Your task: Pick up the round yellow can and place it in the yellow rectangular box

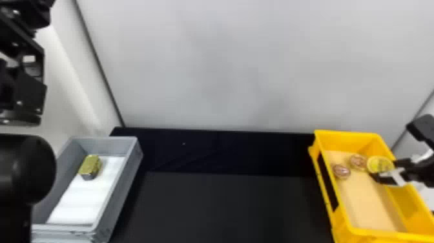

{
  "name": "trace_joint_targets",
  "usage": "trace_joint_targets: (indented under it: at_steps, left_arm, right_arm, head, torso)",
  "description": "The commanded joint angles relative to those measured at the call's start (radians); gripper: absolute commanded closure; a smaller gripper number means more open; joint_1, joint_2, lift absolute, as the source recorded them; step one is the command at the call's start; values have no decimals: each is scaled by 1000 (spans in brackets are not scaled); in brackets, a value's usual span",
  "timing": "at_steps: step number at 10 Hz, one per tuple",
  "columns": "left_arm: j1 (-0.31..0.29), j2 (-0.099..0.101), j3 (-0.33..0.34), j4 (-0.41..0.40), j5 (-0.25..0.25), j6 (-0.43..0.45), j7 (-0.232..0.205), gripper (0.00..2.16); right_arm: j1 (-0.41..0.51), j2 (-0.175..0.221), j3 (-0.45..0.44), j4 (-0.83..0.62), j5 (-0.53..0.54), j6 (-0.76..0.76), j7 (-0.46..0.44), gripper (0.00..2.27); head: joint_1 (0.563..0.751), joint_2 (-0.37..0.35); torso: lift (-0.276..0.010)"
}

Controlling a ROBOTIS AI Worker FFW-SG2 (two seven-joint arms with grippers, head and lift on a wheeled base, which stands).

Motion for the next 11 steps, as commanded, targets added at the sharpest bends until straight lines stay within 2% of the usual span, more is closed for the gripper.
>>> trace_joint_targets:
  at_steps: [1, 3, 4, 7, 10, 11]
  left_arm:
    - [-2, 2, 1, 0, 0, 0, -4, 99]
    - [-3, -1, -2, 3, 0, -3, -5, 98]
    - [-3, -3, -4, 5, 0, -6, -5, 99]
    - [-8, -8, -15, 17, 2, -20, -5, 98]
    - [-14, -8, -19, 20, 3, -26, -5, 98]
    - [-14, -8, -18, 22, 5, -26, -5, 99]
  right_arm:
    - [29, 2, -29, 55, 5, 8, -4, 785]
    - [22, 13, -53, 144, -3, 7, -7, 785]
    - [12, 17, -59, 198, -36, 4, -37, 785]
    - [-63, 16, -44, 398, -228, -21, -185, 785]
    - [-93, 14, -32, 474, -363, -23, -284, 785]
    - [-93, 14, -32, 476, -376, -18, -300, 785]
  head:
    - [663, 54]
    - [663, 54]
    - [663, 54]
    - [663, 54]
    - [663, 54]
    - [663, 54]
  torso:
    - [-2]
    - [-2]
    - [-2]
    - [-2]
    - [-2]
    - [-2]
